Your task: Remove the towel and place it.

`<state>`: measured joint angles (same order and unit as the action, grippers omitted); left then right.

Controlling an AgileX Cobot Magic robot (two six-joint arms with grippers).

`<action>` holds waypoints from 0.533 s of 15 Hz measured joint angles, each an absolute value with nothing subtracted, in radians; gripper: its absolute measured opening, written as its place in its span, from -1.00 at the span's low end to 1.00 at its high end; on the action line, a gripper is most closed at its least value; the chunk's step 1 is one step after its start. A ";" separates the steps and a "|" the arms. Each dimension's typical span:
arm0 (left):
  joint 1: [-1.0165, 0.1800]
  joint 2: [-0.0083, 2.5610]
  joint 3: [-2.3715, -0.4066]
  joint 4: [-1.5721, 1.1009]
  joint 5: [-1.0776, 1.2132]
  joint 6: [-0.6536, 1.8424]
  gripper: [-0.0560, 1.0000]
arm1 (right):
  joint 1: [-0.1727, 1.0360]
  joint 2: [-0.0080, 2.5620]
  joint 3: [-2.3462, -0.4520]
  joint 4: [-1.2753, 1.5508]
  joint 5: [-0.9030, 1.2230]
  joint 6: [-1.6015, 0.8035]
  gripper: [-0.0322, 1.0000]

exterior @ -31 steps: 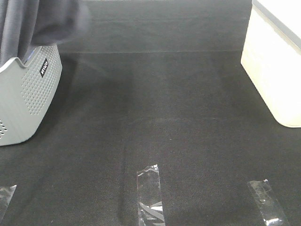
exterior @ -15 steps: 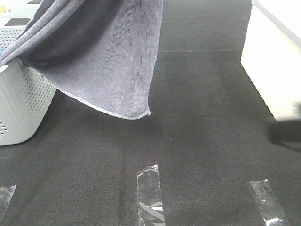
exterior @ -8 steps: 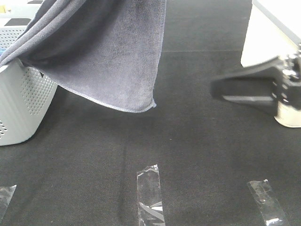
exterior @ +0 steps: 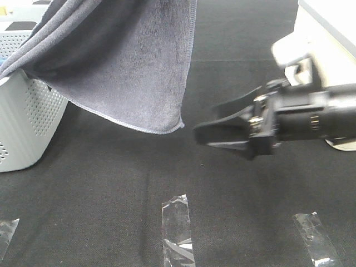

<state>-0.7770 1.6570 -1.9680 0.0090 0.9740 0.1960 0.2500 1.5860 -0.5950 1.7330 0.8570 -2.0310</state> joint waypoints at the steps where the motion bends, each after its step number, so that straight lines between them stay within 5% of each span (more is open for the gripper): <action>1: -0.777 1.657 -1.968 0.009 0.972 0.197 -0.89 | 0.255 1.627 -0.617 1.735 0.846 -2.031 0.52; 8: -0.777 1.657 -1.968 0.008 0.943 0.197 -0.89 | 0.257 1.854 -0.808 1.739 0.950 -2.015 0.52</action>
<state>-0.7770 1.6570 -1.9680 0.0080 0.9430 0.1970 0.2570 1.8540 -0.8080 1.7390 0.9500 -2.0150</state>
